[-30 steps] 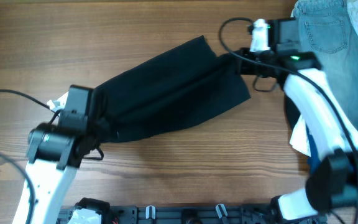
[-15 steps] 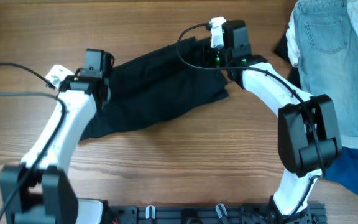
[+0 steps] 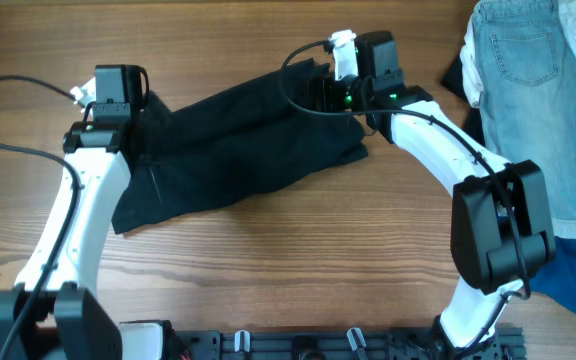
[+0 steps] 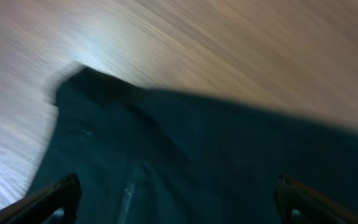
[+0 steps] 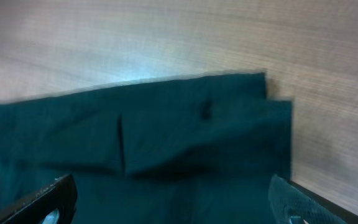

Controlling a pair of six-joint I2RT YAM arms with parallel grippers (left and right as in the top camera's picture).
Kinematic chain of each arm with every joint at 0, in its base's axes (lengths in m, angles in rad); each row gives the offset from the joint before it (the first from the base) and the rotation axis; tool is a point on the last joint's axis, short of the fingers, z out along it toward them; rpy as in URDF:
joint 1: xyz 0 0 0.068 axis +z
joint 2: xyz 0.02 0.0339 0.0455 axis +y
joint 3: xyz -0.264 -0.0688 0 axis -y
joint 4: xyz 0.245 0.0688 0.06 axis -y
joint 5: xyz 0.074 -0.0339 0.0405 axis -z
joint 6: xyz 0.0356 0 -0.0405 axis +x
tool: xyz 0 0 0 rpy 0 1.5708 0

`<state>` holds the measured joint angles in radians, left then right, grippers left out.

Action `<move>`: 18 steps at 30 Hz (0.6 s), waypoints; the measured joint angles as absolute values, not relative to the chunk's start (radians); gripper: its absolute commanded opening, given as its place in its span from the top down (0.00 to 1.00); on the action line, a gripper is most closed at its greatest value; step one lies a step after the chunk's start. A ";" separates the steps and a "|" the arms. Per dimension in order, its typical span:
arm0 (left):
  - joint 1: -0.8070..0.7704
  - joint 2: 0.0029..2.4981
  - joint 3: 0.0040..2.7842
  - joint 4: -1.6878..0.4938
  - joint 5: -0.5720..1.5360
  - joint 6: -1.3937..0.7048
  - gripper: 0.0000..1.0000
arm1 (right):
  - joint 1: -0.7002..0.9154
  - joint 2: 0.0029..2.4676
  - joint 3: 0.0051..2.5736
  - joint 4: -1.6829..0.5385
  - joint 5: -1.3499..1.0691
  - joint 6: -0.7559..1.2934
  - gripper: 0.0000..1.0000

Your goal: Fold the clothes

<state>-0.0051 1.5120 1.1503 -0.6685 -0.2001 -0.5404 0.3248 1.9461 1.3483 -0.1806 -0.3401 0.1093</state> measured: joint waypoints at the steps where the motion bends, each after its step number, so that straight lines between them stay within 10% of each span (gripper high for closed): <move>1: -0.014 1.504 1.154 -0.685 -0.148 -0.495 0.00 | 0.327 1.946 1.349 -0.211 -0.341 0.100 0.00; 18: -0.155 1.915 1.157 -0.447 -0.004 -0.079 0.25 | 0.327 1.946 1.349 -0.299 -0.257 0.104 0.01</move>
<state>-0.1555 1.9152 1.1568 -0.4469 -0.0040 -0.0792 0.3275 1.9461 1.3491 -0.2993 -0.2569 0.1043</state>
